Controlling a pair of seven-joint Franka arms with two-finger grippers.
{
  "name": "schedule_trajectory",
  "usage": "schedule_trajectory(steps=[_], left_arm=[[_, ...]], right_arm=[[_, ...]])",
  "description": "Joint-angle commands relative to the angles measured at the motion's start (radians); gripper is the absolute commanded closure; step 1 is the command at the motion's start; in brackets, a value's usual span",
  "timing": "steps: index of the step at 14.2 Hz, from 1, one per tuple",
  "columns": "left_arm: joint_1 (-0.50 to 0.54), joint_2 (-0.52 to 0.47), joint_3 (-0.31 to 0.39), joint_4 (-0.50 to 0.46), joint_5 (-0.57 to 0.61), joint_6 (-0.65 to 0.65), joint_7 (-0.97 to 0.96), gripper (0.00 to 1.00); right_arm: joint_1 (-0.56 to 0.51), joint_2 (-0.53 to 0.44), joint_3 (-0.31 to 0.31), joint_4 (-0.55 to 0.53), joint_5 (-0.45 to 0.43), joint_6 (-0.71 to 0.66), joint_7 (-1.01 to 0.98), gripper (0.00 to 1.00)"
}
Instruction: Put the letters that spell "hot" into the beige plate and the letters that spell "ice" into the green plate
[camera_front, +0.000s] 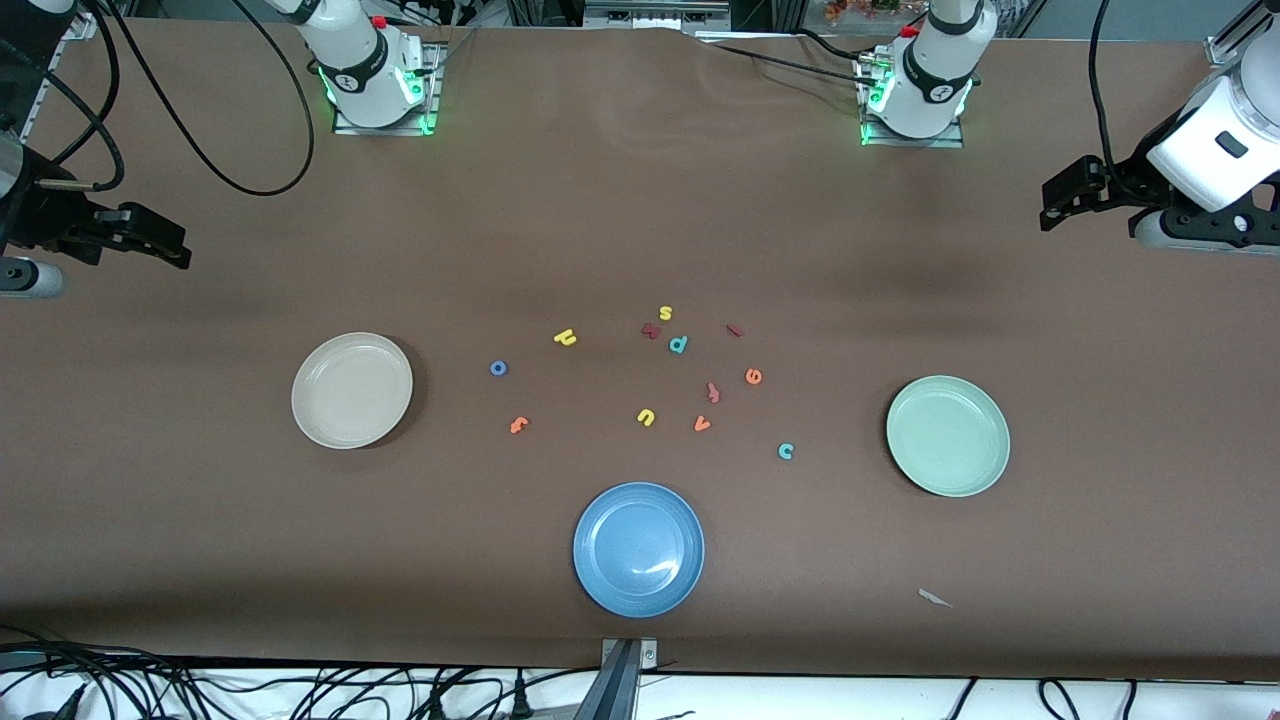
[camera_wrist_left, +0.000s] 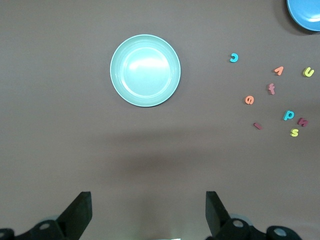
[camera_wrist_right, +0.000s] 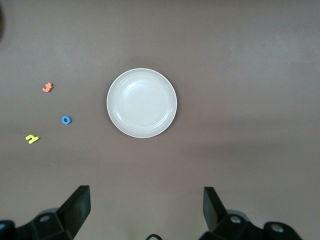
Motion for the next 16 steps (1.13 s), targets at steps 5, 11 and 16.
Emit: schedule_trajectory(steps=[5,11,16], left_arm=[[-0.003,0.014,-0.006,0.029,0.025,-0.004,-0.002,0.0],[-0.005,0.014,-0.006,0.029,0.025,-0.006,-0.004,0.0],[-0.003,0.013,-0.014,0.029,0.025,-0.009,-0.004,0.0]], right_arm=[[0.007,-0.008,-0.008,-0.007,0.016,0.004,-0.005,0.0],[0.007,-0.007,-0.01,-0.01,0.016,0.006,-0.005,0.0],[0.009,-0.008,-0.007,-0.01,0.018,-0.004,-0.003,0.0]])
